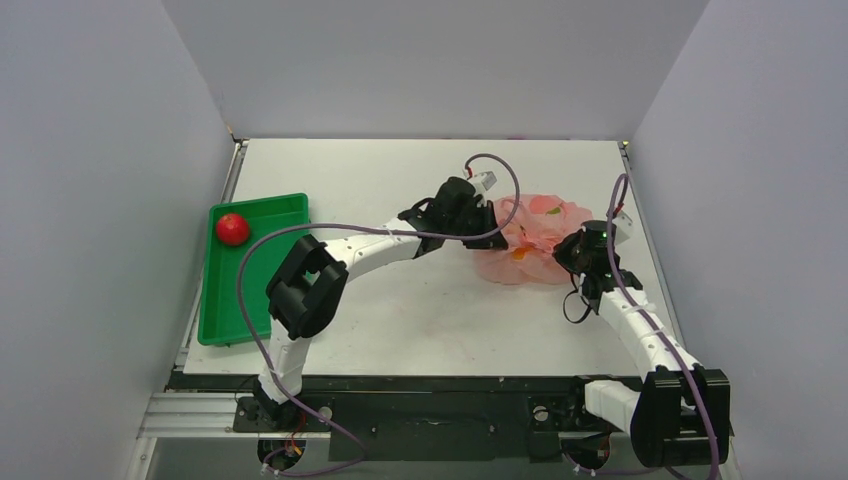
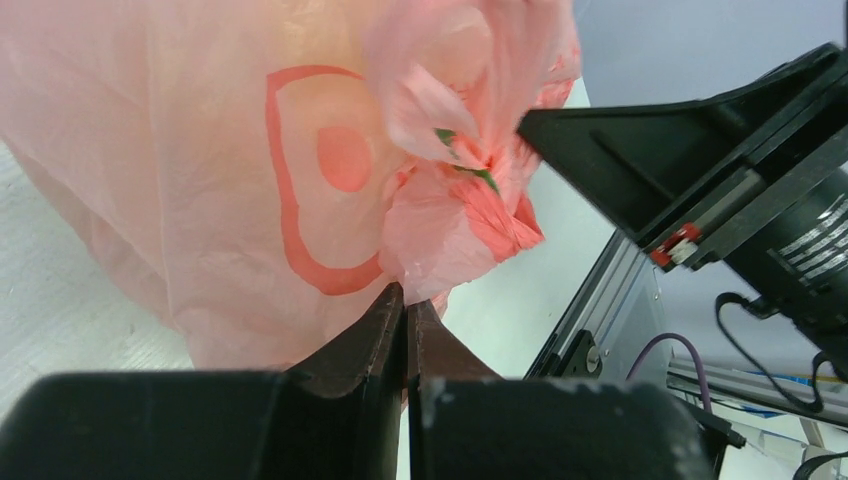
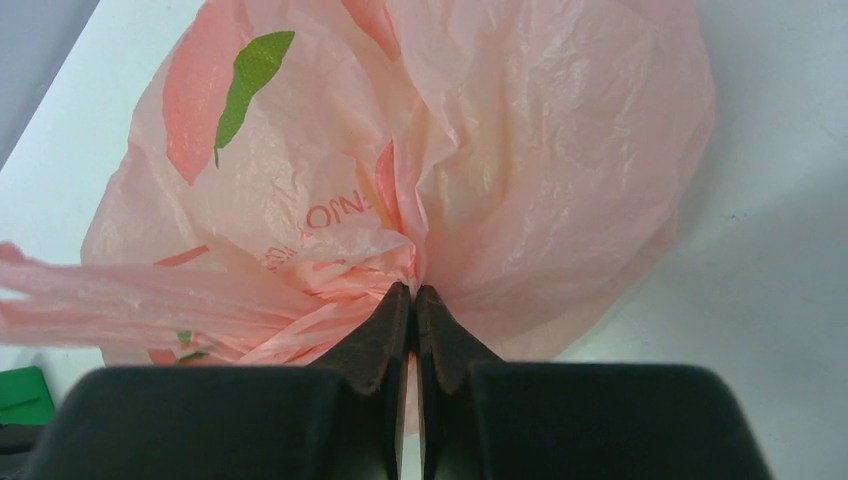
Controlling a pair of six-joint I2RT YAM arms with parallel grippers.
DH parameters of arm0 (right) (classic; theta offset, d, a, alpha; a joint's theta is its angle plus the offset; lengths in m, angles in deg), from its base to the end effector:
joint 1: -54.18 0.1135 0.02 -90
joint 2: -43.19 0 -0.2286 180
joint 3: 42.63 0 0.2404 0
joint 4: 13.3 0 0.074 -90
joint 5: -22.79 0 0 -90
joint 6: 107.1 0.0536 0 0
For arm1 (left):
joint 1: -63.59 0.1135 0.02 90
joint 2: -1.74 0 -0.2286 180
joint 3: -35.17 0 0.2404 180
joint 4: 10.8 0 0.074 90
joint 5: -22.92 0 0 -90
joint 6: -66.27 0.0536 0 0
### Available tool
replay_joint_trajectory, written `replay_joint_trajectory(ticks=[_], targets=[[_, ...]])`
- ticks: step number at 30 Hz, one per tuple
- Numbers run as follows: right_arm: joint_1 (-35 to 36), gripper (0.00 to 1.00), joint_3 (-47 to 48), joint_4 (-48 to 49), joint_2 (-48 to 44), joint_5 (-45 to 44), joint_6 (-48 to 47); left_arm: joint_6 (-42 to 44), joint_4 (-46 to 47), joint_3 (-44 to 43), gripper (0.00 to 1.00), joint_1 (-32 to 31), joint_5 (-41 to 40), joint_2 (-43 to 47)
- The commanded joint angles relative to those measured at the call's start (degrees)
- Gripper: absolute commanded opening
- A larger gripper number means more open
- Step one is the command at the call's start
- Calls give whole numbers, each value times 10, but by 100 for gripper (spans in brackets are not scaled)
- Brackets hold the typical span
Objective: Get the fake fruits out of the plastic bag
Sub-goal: Untie the plastic bag at the center of the board.
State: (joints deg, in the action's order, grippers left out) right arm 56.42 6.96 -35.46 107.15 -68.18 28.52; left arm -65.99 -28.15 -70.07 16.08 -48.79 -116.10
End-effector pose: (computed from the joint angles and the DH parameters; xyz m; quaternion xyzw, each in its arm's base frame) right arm 0.2549 0.0091 0.1833 0.3336 0.8284 0.1756 0.4142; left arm 0.3048 -0.3576 0.2008 0.1186 0.8503 -0.4461 0.2529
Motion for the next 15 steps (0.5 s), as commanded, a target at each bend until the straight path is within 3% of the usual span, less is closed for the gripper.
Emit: replay_joint_trajectory(ticks=[1, 10, 15], targets=[[-28, 0, 32, -18, -28, 18, -21, 19, -5, 23, 0, 24, 11, 45], [-84, 0, 57, 12, -7, 95, -64, 26, -8, 47, 0, 60, 61, 41], [-85, 0, 61, 16, 4, 118, -80, 74, -23, 49, 36, 58, 42, 61]])
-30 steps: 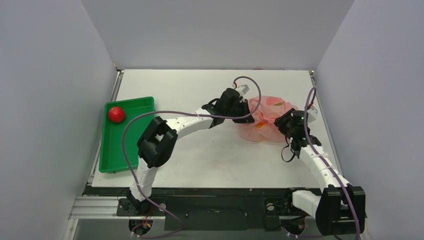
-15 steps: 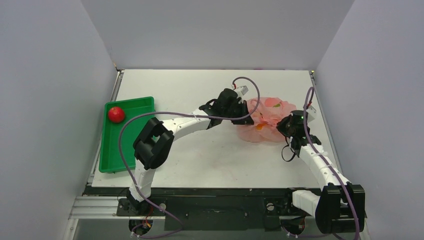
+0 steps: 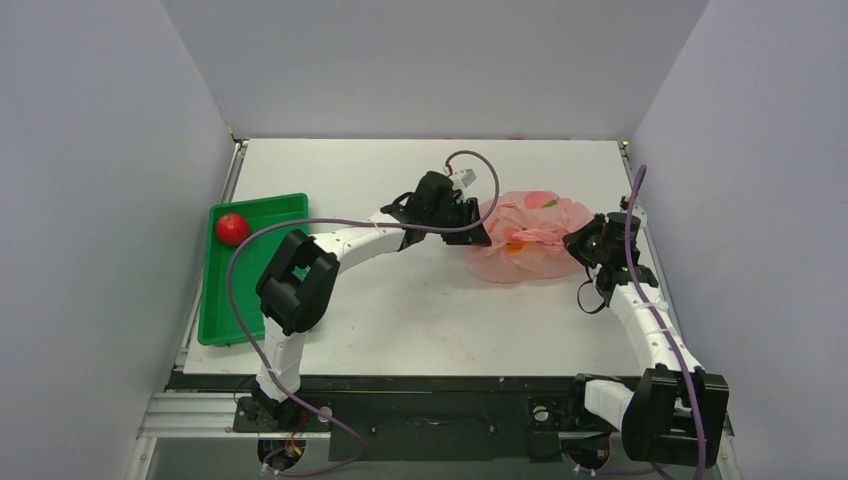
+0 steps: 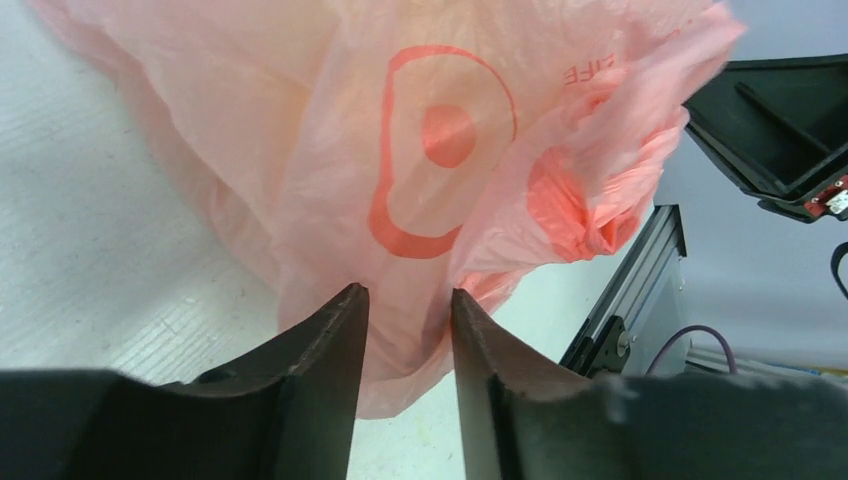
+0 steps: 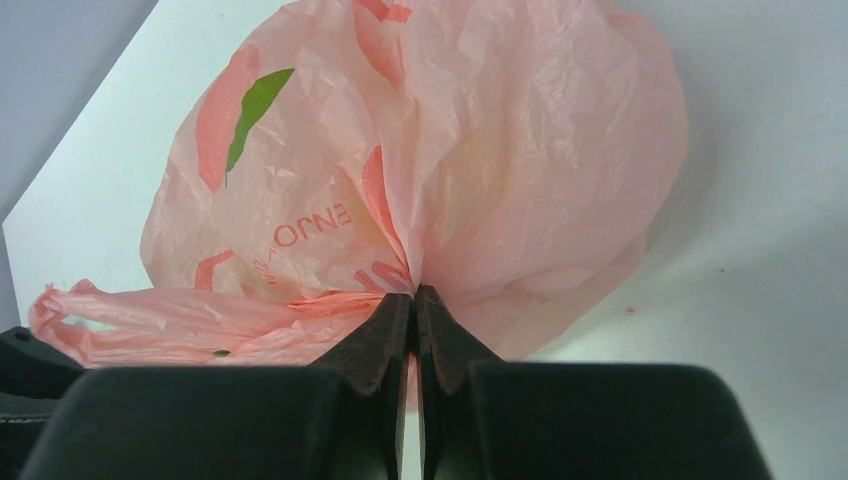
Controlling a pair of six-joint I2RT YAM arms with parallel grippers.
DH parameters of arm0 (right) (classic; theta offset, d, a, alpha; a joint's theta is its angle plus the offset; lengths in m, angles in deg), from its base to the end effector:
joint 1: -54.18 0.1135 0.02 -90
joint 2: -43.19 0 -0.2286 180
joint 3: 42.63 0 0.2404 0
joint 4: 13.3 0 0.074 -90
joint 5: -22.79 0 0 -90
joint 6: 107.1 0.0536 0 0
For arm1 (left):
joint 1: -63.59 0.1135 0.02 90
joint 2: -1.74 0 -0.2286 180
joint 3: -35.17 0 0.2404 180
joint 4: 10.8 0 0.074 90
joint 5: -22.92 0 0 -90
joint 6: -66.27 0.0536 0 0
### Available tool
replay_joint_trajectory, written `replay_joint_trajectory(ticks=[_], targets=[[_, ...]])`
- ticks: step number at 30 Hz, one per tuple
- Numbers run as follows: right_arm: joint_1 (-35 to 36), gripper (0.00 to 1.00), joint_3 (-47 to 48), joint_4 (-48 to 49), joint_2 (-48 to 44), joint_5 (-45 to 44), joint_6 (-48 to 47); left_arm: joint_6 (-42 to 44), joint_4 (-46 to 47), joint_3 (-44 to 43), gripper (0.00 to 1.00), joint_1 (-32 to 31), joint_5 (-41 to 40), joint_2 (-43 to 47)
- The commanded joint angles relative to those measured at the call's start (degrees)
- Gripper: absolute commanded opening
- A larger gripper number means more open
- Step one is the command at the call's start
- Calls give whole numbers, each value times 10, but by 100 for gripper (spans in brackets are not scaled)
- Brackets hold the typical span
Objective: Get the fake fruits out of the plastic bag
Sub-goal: Untie the plastic bag at the center of the board.
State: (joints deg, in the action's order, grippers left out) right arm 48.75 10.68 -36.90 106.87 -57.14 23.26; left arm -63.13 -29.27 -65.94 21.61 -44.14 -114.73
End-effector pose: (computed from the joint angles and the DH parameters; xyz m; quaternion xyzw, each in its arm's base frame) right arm 0.2600 -0.0153 0.2043 0.3042 0.8262 0.2143 0.4231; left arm 0.3251 -0.3207 0.1858 0.1131 0.8623 -0.4338 0.2355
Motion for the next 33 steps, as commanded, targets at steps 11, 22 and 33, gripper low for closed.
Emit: replay_joint_trajectory(ticks=[11, 22, 33], targets=[[-8, 0, 29, 39, 37, 42, -28, 266, -148, -94, 64, -86, -177, 77], [-9, 0, 25, 38, 31, 60, -26, 491, -318, -345, 67, -192, -450, -78], [-10, 0, 23, 38, 28, 61, -23, 543, -322, -435, 55, -219, -526, -175]])
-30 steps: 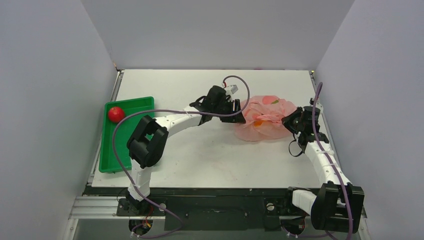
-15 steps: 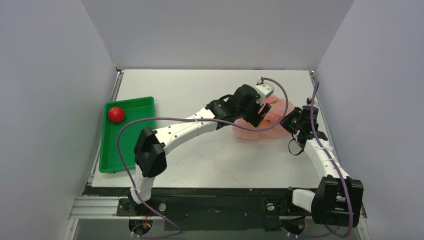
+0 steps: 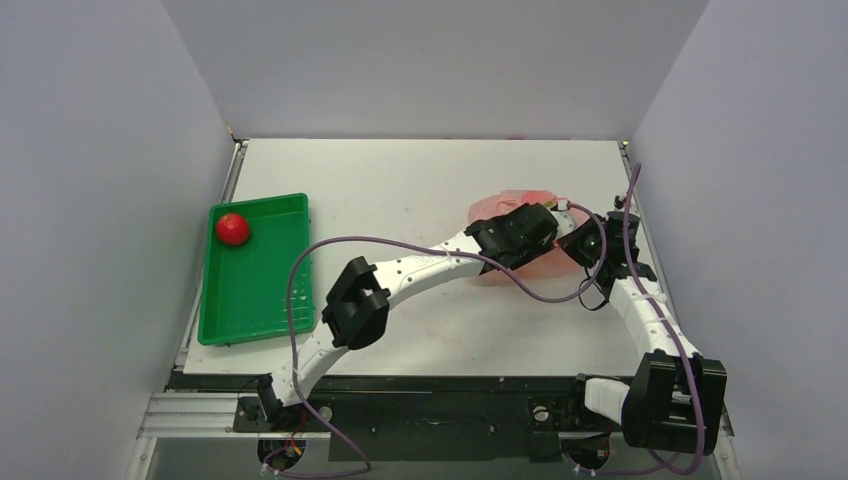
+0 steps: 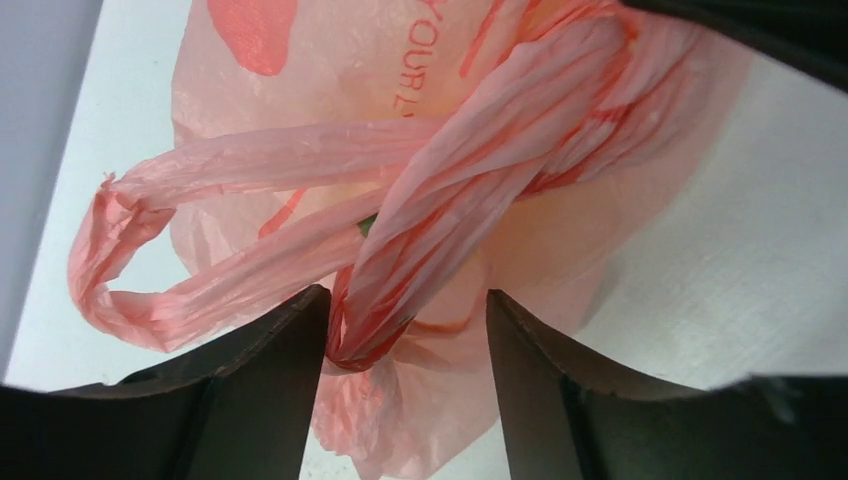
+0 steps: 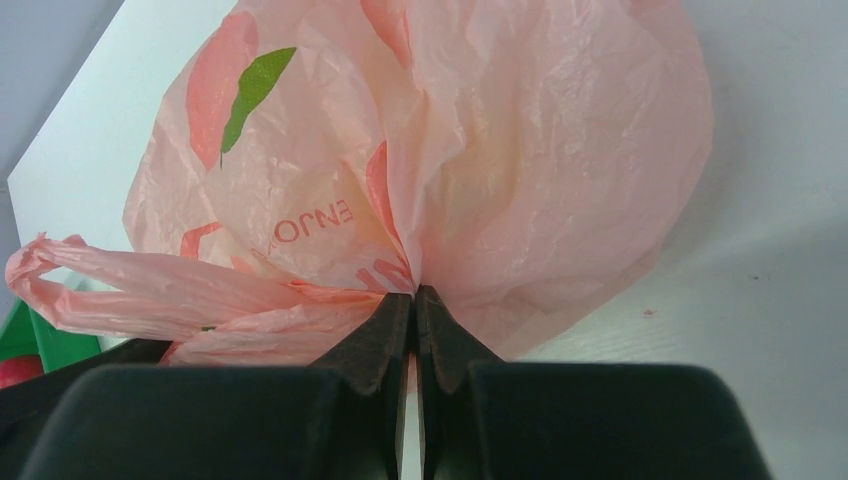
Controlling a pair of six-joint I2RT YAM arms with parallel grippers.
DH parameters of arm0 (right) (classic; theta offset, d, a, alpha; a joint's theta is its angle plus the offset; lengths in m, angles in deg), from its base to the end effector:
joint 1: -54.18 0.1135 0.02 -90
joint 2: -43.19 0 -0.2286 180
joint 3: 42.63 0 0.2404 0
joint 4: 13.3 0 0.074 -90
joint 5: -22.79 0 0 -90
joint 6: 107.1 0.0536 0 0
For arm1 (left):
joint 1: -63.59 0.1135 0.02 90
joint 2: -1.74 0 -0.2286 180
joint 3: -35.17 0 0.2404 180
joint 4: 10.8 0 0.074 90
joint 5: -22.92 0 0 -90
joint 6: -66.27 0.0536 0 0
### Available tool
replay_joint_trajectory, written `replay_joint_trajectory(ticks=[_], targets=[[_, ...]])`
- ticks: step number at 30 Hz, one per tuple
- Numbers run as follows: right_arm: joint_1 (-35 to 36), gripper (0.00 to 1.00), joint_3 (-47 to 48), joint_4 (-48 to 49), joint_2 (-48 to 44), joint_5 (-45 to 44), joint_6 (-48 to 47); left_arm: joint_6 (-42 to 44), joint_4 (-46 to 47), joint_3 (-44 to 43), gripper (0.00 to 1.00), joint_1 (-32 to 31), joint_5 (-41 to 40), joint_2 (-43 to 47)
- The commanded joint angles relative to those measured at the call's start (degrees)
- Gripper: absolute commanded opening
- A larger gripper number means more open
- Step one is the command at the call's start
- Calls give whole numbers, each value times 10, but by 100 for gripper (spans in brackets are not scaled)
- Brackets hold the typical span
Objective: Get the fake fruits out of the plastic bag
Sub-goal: Untie the plastic bag at the center of the board.
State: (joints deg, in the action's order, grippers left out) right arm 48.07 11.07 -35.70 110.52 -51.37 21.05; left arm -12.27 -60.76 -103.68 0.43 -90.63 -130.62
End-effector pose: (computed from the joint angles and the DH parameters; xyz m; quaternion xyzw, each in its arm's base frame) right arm 0.2671 -0.0139 0.1939 0.2746 0.8412 0.2421 0.3981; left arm 0.2459 -0.4385 0.2249 0.4810 0.7642 0.0001 0.4297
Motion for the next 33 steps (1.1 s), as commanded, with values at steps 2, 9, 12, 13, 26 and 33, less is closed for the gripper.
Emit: replay_joint_trajectory(ticks=[2, 9, 12, 13, 26, 33], targets=[[-3, 0, 18, 26, -8, 4, -1, 26, -10, -71, 35, -7, -81, -27], [-4, 0, 16, 25, -13, 0, 0, -90, -10, -51, 4, 16, 21, 13], [-6, 0, 13, 25, -13, -3, 3, -193, 17, 7, 0, 58, 152, 46], [-10, 0, 12, 26, -12, -2, 7, -217, 46, 45, 0, 69, 208, 65], [-89, 9, -38, 186, 68, 174, 135, -700, 679, 428, 0, 254, 583, 149], [-59, 46, -13, 49, -39, 57, 2, -761, 742, 443, 0, 254, 598, 128]])
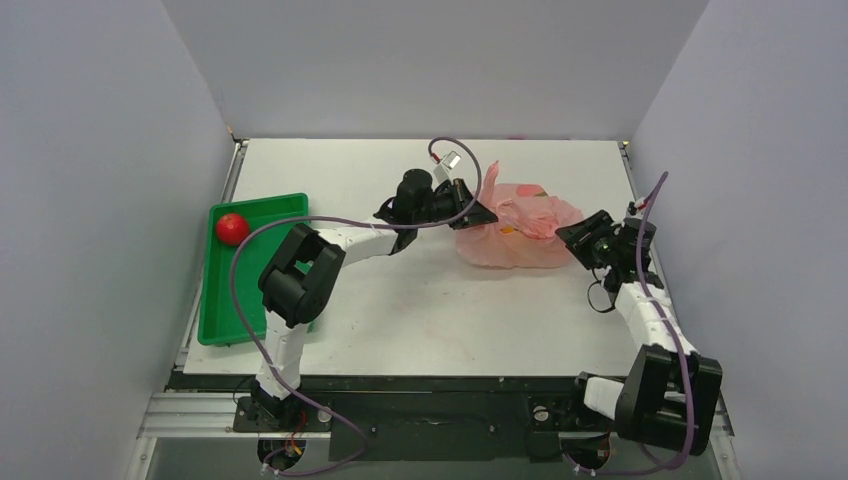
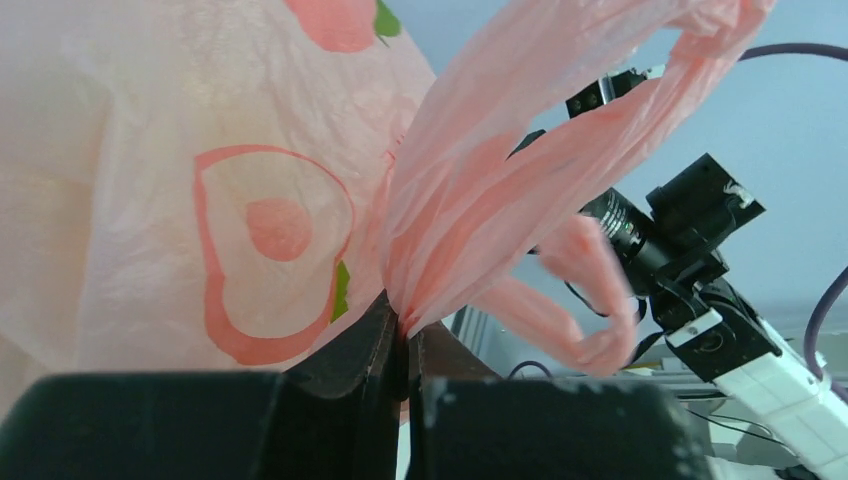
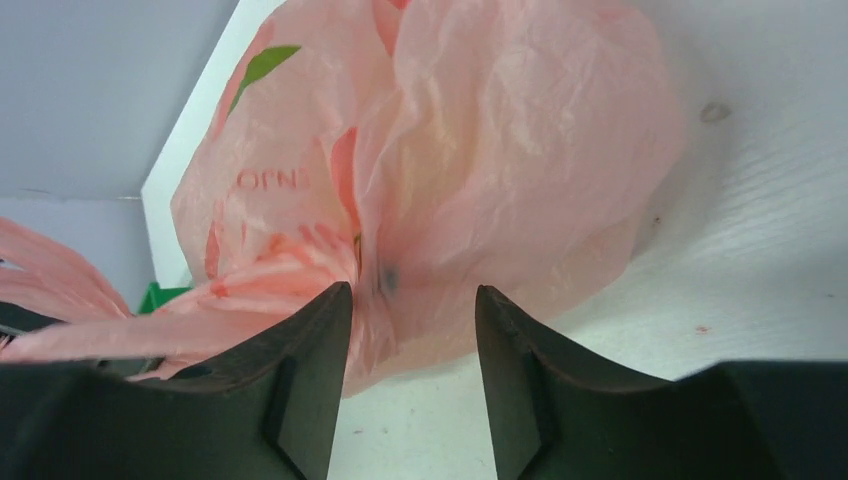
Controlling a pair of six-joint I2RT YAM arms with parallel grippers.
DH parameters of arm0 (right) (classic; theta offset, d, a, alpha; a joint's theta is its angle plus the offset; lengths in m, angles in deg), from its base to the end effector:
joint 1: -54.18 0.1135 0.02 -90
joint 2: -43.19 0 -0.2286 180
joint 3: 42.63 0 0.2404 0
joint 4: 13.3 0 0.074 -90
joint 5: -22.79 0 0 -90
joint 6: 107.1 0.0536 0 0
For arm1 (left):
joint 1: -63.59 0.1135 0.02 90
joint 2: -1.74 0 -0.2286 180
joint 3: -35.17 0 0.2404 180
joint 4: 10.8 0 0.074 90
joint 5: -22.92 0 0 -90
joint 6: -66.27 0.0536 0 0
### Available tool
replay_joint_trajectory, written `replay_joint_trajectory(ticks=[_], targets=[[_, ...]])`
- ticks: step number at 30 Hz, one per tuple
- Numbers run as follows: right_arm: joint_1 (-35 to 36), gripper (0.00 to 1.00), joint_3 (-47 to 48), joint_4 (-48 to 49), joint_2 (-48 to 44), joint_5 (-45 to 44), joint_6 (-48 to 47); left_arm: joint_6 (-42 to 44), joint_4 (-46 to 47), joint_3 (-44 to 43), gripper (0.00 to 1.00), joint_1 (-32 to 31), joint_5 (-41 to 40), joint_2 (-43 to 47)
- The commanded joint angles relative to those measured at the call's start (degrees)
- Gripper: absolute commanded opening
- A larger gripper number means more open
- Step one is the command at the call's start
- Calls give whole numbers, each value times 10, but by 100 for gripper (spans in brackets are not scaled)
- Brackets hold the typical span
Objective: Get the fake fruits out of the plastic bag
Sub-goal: Untie the plastic bag at the center of the board.
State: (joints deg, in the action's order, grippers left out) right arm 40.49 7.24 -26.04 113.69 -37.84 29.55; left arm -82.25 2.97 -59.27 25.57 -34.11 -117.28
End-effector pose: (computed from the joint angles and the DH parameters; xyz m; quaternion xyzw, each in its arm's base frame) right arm 0.2681 -0.0382 0.1779 0.3240 0.7967 0.3442 0.3767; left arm 0.3494 -0.3102 0.1911 0.0465 0.7593 -0.6016 0.2436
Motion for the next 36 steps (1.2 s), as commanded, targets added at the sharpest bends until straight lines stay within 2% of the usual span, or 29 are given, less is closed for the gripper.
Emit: replay_joint_trajectory(ticks=[1, 4, 9, 10, 14, 16, 17, 20, 24, 28, 36], targets=[[33, 48, 30, -60, -93, -93, -96, -61, 102, -2, 0, 2, 32, -7], [83, 54, 54, -111, -131, -181, -152, -65, 100, -3, 0, 2, 32, -10], [188, 61, 80, -142, -166, -275, -220, -72, 93, -4, 0, 2, 35, -15], [203, 65, 90, -154, -167, -297, -239, -73, 93, -4, 0, 2, 36, -16], [300, 75, 133, -203, -150, -427, -284, -71, 76, -8, 0, 3, 39, -19], [366, 77, 151, -220, -137, -499, -301, -70, 69, -11, 0, 2, 40, -19], [384, 77, 157, -222, -128, -556, -315, -69, 67, -12, 0, 2, 41, -19], [444, 77, 168, -239, -105, -643, -335, -62, 49, -14, 0, 2, 40, -16], [483, 78, 174, -245, -62, -741, -349, -39, 9, -29, 0, 2, 39, -16], [491, 79, 193, -242, -10, -789, -353, -43, 8, -32, 0, 2, 41, -18], [494, 77, 245, -233, 83, -778, -355, -48, 6, -39, 0, 2, 41, -19]])
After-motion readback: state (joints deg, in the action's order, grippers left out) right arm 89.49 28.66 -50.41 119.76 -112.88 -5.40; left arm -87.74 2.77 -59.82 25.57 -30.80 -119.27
